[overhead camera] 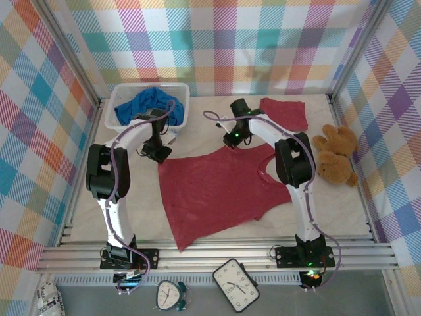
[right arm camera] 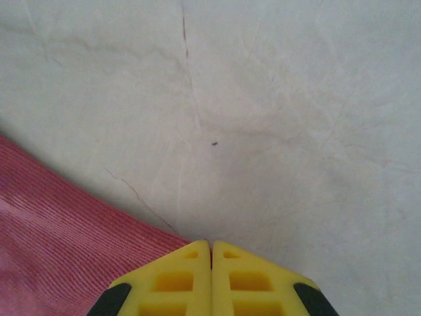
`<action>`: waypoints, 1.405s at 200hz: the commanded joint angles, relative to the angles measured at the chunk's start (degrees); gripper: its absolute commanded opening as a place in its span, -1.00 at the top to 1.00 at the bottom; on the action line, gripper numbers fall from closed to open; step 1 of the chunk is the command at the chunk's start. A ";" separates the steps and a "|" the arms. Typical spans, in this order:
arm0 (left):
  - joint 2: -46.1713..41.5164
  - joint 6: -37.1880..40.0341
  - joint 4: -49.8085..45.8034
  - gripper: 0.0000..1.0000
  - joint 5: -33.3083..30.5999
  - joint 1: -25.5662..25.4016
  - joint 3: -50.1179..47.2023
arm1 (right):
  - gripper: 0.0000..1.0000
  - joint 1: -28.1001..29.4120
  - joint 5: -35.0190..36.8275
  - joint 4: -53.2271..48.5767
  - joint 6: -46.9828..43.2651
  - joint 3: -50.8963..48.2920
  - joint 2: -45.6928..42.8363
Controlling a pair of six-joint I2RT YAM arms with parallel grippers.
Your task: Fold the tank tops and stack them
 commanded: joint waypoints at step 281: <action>-13.88 -20.14 1.64 1.00 -1.54 -12.58 -21.74 | 0.67 -1.28 -1.90 11.99 7.12 -38.42 -25.72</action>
